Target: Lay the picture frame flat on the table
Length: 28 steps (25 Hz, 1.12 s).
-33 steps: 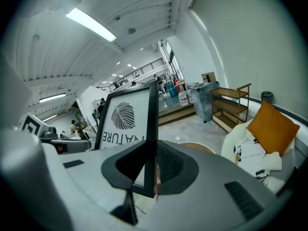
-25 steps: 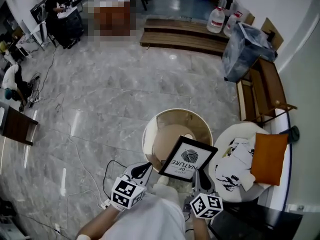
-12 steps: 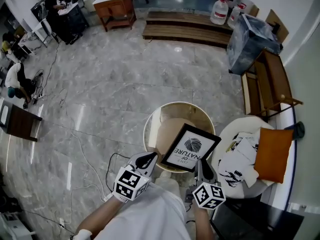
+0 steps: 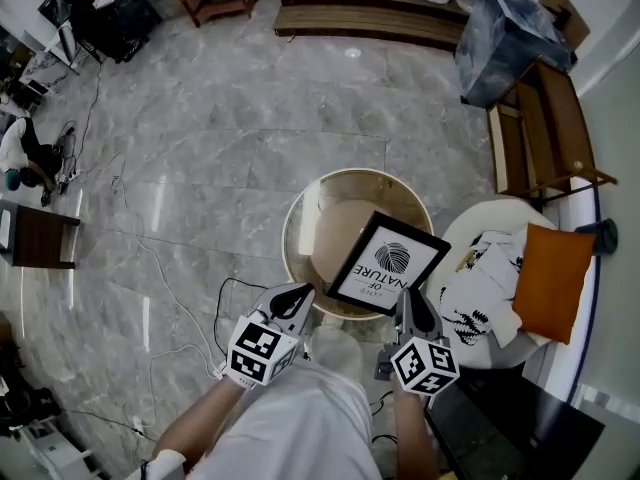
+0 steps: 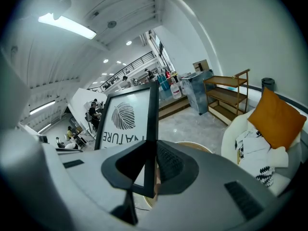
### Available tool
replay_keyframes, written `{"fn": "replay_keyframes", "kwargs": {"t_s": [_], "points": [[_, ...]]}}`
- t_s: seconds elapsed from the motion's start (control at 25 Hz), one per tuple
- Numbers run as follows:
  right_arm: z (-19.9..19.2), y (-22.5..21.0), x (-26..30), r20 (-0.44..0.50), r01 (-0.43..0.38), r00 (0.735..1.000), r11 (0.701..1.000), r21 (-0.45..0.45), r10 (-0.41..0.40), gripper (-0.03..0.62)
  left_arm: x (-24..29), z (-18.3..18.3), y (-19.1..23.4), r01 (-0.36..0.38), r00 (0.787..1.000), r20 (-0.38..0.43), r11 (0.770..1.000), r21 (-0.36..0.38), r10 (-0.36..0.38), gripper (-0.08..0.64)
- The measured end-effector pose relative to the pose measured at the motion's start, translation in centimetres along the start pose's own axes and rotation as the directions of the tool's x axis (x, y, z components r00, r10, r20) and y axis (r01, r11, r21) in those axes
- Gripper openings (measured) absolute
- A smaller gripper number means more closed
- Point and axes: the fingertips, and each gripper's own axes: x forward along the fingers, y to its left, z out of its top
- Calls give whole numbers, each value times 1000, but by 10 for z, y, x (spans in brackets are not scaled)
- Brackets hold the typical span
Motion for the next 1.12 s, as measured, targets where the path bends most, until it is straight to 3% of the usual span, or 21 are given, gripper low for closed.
{"fn": "replay_keyframes", "kwargs": {"t_s": [0.64,1.12], "points": [[-27,-11,122,-124,42,991,999,-17,-43,60,85,-16,73,14,999,-44,999,-31,-15,9],[-79,-14,221,-212,77,974,996,-34,-83,61,152,-53,137,31,994,-99,998,-59,-36,9]]}}
